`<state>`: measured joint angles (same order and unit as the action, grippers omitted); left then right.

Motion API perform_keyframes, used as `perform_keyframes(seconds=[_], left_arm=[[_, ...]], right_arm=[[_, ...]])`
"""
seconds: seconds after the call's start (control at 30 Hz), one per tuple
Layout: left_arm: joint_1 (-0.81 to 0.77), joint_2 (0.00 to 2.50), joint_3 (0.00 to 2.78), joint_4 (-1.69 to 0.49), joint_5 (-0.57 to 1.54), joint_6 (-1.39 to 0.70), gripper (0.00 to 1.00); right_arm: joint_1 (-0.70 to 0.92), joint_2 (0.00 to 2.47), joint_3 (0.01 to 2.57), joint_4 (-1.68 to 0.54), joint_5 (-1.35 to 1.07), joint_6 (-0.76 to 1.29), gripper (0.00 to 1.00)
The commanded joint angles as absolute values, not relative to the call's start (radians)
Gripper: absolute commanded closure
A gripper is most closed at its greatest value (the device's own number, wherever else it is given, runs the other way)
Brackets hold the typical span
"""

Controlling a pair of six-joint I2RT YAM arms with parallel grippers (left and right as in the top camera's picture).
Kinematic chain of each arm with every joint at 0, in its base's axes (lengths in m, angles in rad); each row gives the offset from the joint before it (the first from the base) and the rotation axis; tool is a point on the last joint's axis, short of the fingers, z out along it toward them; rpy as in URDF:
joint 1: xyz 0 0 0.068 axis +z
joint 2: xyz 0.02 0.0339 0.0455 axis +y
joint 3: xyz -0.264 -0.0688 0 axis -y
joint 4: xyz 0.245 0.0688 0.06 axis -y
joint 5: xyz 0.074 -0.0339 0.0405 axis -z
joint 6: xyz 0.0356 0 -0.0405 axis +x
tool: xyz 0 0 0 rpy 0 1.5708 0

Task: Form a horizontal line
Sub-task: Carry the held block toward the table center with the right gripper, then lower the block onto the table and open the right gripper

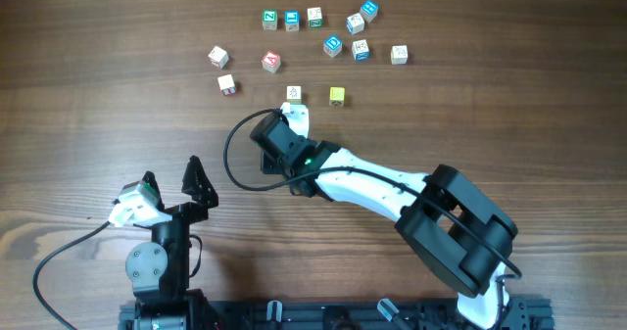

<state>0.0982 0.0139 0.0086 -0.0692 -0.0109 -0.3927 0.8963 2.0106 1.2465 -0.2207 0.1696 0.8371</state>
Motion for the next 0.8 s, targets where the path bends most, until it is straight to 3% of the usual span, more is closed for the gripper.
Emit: perform_keyframes(seconds=[0.0, 0.17, 0.3, 0.43, 0.77], left_arm=[[0.101, 0.009, 0.006, -0.072, -0.017, -0.370, 0.00], [0.101, 0.009, 0.006, -0.072, -0.017, -0.370, 0.00], [0.101, 0.009, 0.006, -0.072, -0.017, -0.370, 0.00], [0.101, 0.009, 0.006, -0.072, -0.017, -0.370, 0.00], [0.101, 0.009, 0.006, -0.072, -0.017, -0.370, 0.00]], right_arm=[[0.900, 2.032, 1.256, -0.207, 0.188, 0.837, 0.43], [0.899, 2.032, 1.256, -0.190, 0.209, 0.810, 0.34], [0.897, 2.032, 1.256, -0.168, 0.257, 0.784, 0.13], [0.886, 2.032, 1.256, -0.164, 0.271, 0.785, 0.01], [0.873, 2.032, 1.256, -0.163, 0.282, 0.785, 0.00]])
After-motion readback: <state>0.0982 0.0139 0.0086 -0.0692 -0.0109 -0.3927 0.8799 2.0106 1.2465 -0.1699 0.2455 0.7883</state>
